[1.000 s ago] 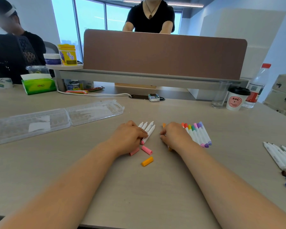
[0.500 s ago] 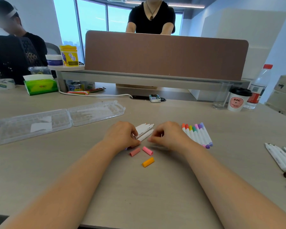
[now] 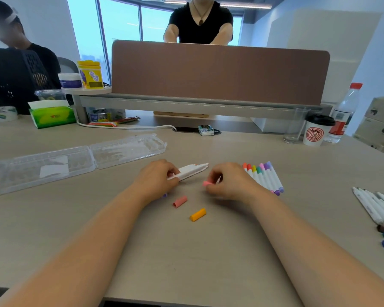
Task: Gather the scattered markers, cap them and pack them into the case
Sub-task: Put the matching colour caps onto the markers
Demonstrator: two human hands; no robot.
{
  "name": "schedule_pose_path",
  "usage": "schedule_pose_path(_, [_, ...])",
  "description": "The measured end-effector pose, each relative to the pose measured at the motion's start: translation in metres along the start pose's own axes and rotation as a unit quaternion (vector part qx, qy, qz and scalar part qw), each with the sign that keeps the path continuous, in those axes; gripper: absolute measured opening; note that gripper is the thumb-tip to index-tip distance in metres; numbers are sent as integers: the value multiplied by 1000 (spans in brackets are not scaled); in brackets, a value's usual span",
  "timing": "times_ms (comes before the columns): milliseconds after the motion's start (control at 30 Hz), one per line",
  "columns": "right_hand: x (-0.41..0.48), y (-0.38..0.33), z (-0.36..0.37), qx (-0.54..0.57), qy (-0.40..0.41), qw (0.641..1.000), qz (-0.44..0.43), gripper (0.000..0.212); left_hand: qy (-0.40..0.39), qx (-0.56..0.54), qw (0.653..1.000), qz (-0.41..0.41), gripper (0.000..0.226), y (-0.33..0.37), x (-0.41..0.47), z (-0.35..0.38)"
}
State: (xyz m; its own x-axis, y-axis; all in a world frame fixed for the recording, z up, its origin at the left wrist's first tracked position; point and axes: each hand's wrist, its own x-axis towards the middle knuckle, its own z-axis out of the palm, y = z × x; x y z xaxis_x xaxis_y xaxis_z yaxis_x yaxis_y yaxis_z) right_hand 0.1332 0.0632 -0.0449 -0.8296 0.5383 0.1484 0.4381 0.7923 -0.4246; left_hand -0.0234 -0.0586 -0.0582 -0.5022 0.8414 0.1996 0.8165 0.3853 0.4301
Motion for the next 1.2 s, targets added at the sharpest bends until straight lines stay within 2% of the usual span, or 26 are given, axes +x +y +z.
schedule_pose_path(67, [2, 7, -3, 48, 94, 994, 35, 8, 22, -37, 999, -4, 14, -1, -1, 0])
schedule_pose_path(133, [5, 12, -2, 103, 162, 979, 68, 19, 46, -61, 997, -7, 11, -2, -1, -1])
schedule_pose_path(200, [7, 13, 0, 177, 195, 961, 84, 26, 73, -88, 993, -10, 8, -2, -2, -1])
schedule_pose_path(367, [8, 15, 2, 393, 207, 891, 90, 10, 82, -114, 990, -16, 11, -1, -3, -2])
schedule_pose_path(500, [7, 16, 2, 469, 191, 856, 101, 9, 81, -112, 990, -13, 14, -1, -4, -2])
schedule_pose_path(667, [7, 14, 3, 477, 185, 853, 99, 9, 75, -105, 992, -7, 13, 1, -4, -3])
schedule_pose_path(967, [4, 8, 4, 379, 175, 907, 54, 14, 72, -98, 993, 10, 13, 0, -4, -2])
schedule_pose_path(1200, [1, 5, 2, 390, 157, 907, 38, 14, 69, -110, 991, 31, 22, -1, -3, -1])
